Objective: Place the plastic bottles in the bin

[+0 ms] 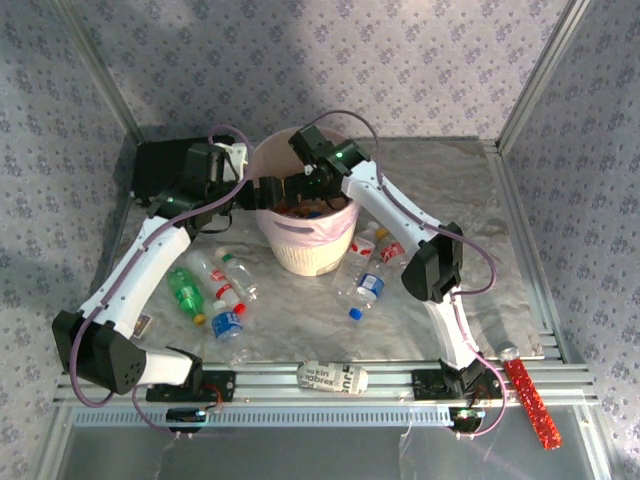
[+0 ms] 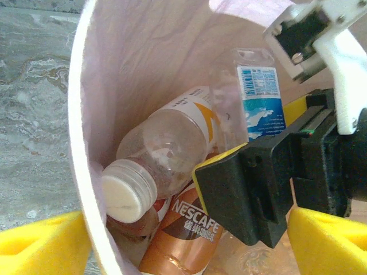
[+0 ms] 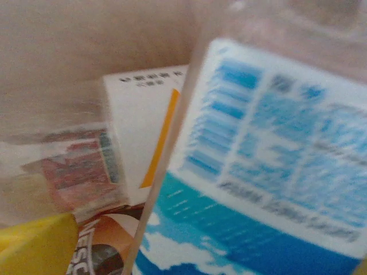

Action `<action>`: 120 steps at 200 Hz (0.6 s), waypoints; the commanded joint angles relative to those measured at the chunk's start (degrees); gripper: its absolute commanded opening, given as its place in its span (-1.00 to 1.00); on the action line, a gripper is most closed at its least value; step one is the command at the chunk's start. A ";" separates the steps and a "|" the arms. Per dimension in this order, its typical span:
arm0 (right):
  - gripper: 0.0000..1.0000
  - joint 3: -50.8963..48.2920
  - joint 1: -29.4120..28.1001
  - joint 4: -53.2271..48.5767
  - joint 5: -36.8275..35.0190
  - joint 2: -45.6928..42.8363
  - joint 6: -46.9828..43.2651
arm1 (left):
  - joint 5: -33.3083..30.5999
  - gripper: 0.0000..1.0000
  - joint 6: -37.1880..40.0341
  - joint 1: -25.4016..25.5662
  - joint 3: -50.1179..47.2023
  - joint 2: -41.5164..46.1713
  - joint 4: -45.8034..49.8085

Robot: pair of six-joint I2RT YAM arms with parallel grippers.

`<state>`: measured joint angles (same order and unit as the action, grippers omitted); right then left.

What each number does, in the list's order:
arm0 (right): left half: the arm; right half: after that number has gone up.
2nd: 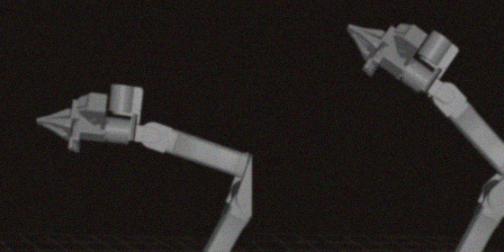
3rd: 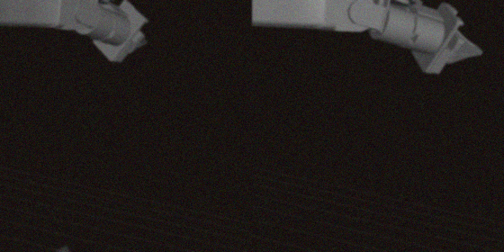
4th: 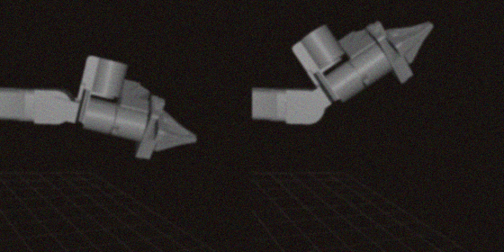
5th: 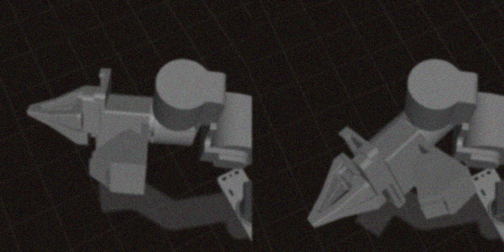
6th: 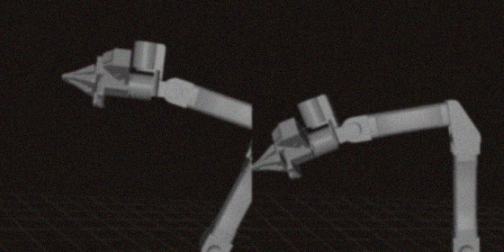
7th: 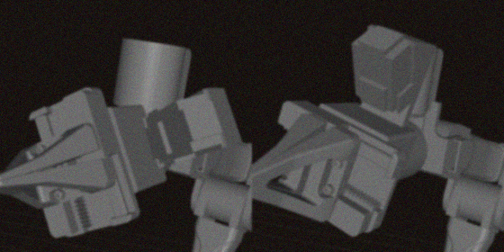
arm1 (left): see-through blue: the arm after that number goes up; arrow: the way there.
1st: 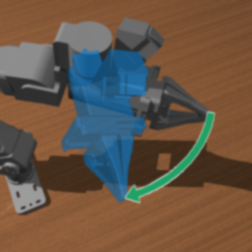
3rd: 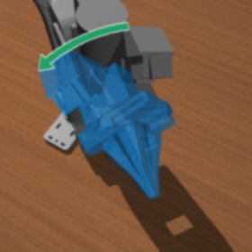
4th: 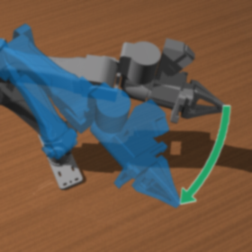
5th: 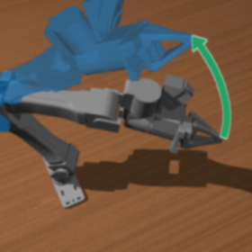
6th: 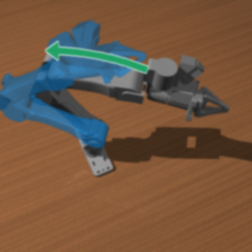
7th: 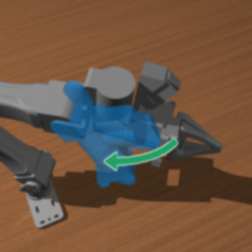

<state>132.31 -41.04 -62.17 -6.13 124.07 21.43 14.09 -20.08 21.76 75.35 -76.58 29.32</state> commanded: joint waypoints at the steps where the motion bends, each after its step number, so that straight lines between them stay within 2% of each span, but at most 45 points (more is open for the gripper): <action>1: 0.98 5.51 -0.60 -0.21 0.59 -4.12 -2.75 | 1.12 0.74 0.34 0.66 1.47 -0.48 0.42; 39: 0.98 8.38 -0.55 -0.13 2.68 -9.81 -5.85 | 1.03 0.74 0.40 0.74 1.71 -0.47 0.39; 65: 0.98 6.61 0.41 0.60 3.58 -15.83 -6.38 | 0.93 0.74 0.39 0.74 1.73 -0.50 0.47; 98: 0.98 -4.00 2.86 3.79 1.72 -28.21 -7.31 | 0.92 0.74 0.39 0.74 1.83 -0.56 0.47; 120: 0.98 -14.54 8.32 3.15 1.29 -37.91 -5.53 | 0.84 0.74 0.46 0.74 1.88 -0.57 0.39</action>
<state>126.21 -37.58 -58.26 -3.73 93.82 15.57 13.93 -20.05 21.87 75.72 -76.73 29.80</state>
